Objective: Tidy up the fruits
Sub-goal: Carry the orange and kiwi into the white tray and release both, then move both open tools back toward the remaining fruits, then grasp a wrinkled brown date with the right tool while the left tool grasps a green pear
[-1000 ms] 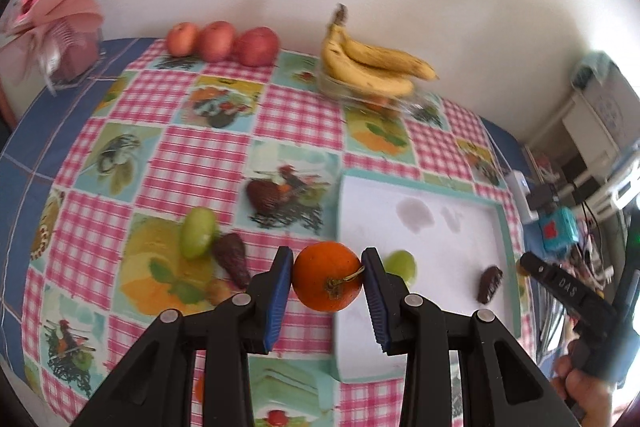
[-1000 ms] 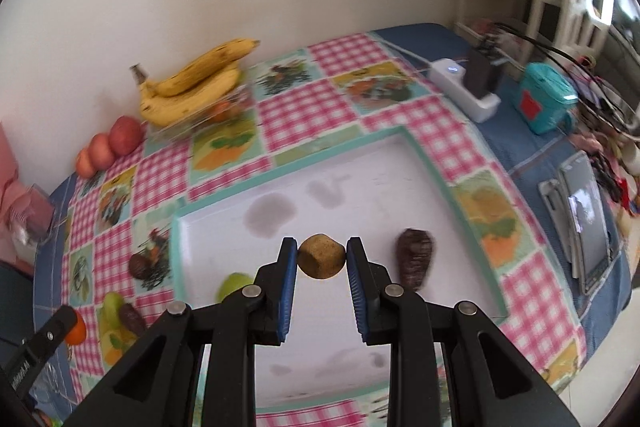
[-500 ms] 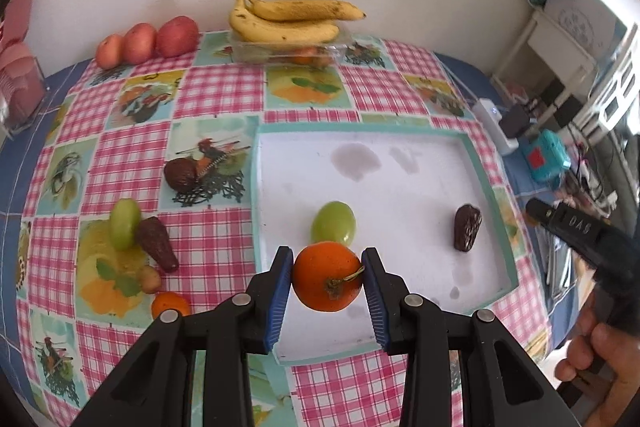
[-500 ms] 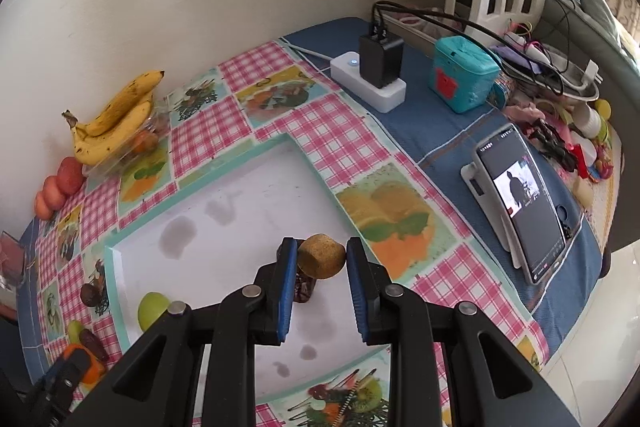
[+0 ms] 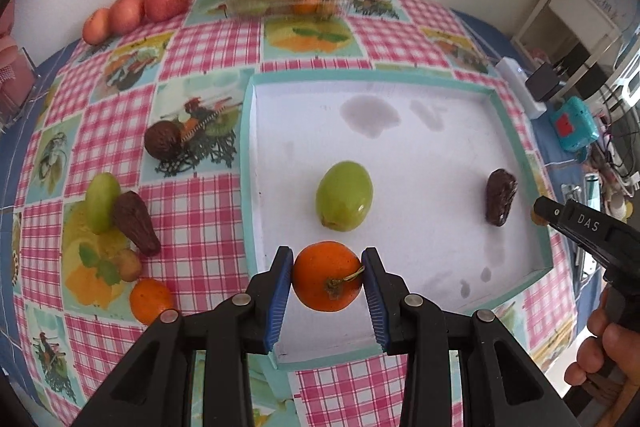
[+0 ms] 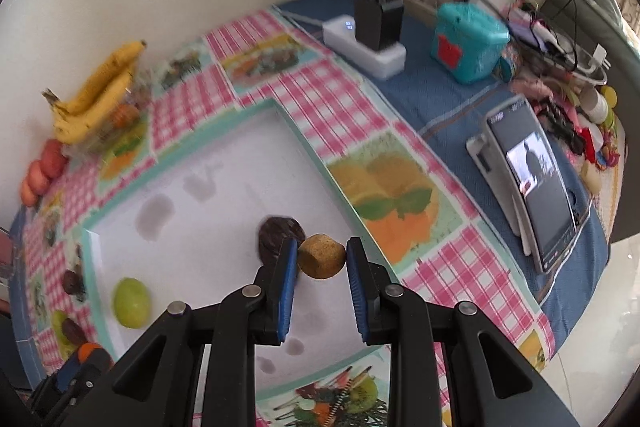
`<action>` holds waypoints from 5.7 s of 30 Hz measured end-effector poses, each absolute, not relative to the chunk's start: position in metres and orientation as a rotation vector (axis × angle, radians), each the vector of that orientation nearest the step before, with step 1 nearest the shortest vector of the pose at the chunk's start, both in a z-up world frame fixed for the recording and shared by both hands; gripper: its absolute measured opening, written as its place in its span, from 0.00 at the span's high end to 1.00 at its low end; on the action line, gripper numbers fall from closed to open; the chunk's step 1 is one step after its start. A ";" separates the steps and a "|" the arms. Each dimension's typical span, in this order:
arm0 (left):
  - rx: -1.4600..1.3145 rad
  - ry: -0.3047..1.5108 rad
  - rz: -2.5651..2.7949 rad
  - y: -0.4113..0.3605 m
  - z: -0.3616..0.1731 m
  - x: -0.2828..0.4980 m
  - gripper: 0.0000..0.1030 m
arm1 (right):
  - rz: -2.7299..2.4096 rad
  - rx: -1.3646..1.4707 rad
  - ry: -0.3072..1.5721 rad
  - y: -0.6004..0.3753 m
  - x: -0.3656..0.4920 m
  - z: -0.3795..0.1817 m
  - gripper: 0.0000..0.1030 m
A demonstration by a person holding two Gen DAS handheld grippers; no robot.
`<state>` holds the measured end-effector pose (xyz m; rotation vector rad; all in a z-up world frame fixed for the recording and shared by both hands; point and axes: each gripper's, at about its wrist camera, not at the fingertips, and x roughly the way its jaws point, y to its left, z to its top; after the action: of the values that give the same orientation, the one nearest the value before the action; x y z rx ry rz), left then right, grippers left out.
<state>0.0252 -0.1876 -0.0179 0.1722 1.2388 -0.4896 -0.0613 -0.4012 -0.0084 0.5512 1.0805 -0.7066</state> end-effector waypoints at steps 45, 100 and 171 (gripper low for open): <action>0.229 1.282 -0.445 -0.196 -0.040 0.032 0.35 | -0.738 0.555 1.151 -0.408 -0.063 -0.034 0.57; -0.171 0.984 0.202 0.078 0.032 0.103 0.00 | -0.159 0.339 1.021 -0.199 0.047 0.008 0.10; -0.339 1.276 0.032 0.026 -0.057 0.162 0.12 | -0.128 0.318 1.160 -0.187 0.130 -0.042 0.64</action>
<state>0.1617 0.0257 -0.0574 -0.3393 1.2760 0.0319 0.1296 -0.1875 -0.0417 0.3184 1.1596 -0.1285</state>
